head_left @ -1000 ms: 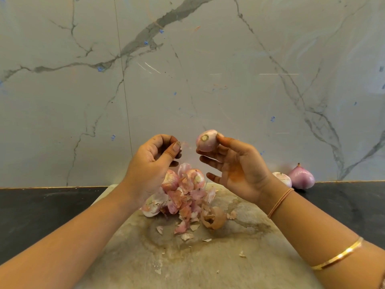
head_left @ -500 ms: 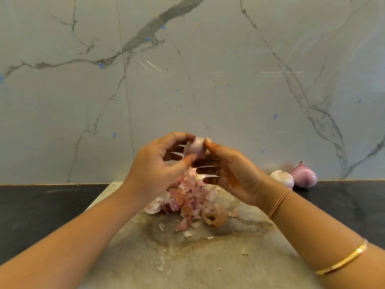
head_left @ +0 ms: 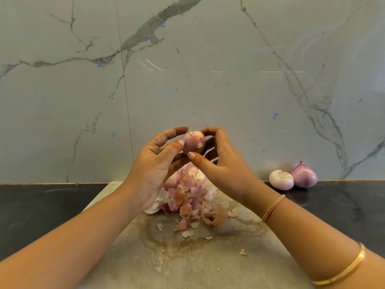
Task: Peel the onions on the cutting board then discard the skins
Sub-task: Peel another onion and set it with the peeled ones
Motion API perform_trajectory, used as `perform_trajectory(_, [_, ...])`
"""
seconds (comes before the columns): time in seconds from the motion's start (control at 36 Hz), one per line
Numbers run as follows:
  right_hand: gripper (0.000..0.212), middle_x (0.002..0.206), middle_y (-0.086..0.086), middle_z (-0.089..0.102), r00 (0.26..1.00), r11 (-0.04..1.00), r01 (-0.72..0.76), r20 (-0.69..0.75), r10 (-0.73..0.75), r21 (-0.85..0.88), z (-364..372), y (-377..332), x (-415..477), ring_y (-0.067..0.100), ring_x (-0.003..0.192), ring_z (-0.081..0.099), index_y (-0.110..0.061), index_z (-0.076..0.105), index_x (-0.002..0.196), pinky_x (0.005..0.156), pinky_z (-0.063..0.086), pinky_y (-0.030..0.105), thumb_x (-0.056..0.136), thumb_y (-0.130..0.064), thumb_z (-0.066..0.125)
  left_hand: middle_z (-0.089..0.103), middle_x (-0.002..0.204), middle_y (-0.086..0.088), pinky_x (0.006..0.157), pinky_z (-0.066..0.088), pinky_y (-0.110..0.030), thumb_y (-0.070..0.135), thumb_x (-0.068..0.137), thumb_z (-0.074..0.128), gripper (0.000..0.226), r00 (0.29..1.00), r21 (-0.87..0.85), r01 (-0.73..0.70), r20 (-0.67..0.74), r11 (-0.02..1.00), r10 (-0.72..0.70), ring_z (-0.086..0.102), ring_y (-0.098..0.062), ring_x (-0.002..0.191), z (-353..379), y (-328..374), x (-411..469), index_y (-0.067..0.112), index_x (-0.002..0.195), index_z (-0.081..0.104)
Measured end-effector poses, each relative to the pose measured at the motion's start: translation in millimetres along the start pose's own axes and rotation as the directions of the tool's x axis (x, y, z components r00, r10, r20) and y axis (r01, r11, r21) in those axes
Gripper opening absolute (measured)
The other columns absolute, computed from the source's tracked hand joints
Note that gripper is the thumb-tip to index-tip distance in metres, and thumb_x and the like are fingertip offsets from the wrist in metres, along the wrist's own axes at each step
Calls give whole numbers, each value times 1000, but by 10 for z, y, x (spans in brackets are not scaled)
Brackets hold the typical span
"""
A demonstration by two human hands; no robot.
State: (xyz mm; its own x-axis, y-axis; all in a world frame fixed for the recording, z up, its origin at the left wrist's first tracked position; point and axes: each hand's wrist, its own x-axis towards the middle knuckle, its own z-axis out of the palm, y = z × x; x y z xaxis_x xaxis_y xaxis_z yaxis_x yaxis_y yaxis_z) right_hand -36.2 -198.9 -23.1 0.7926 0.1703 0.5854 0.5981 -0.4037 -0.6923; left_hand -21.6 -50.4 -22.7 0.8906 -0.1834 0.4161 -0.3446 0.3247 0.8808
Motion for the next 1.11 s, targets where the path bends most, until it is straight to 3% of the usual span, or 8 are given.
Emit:
perform_trajectory(0.08, [30,96,-10,58,998,998,42,-52,-44,-41,-7,14,11,9,79,60,-29,42,113,67,51,12,92,-25,63,73,99,-11,70,57,-24,11,92,53,24,998,-48,57,15,997,-57,71,-18,86,13,4,5,15,113,64])
perform_trajectory(0.17, [34,103,-7,59,994,990,78,-65,-86,-119,-9,34,18,10,85,60,-27,48,122,74,52,13,92,-19,63,73,95,-9,73,58,-25,14,88,59,18,999,45,35,-15,998,-35,71,-20,85,-18,-10,22,15,106,64])
perform_trajectory(0.31, [47,115,-7,49,995,992,93,-33,-96,-86,9,49,19,10,85,62,-21,48,139,81,52,14,95,-6,56,72,93,-9,83,56,-32,31,66,70,40,996,202,-48,-61,978,62,70,-22,91,-36,-35,22,13,100,61])
perform_trajectory(0.47, [46,121,-7,52,997,995,80,-12,-81,-63,16,41,6,4,94,56,-27,44,137,79,50,13,94,-18,60,74,94,-8,80,57,-28,30,70,67,41,999,164,-33,-10,986,36,71,-20,89,-28,-14,11,17,108,61])
perform_trajectory(0.64, [37,108,-10,52,996,980,84,-4,-86,-180,18,57,16,2,82,52,-27,42,123,68,44,4,93,-21,63,74,84,3,71,56,-20,22,79,69,16,991,389,-108,-36,915,132,70,-11,82,-28,-32,11,22,95,66])
perform_trajectory(0.72, [40,106,-10,53,990,946,136,10,-139,-294,-14,49,18,3,79,51,-19,49,129,68,43,8,92,-25,63,73,82,5,68,53,-17,20,82,70,8,983,494,-136,-38,858,178,69,-7,79,-64,-32,27,22,90,69])
perform_trajectory(0.86, [41,107,-12,54,984,926,177,50,-170,-333,-37,50,17,4,87,53,-16,53,130,77,45,5,91,-23,65,72,72,2,68,55,-21,16,83,68,4,983,513,-120,-58,850,173,67,-10,72,-98,-3,46,19,82,71])
perform_trajectory(1.11, [43,118,-3,56,991,964,124,69,-111,-235,-35,46,3,14,99,59,-17,51,133,90,52,21,92,-16,65,72,67,0,67,57,-26,7,84,64,21,975,563,-118,-91,818,204,68,-16,68,-149,-9,73,24,73,73])
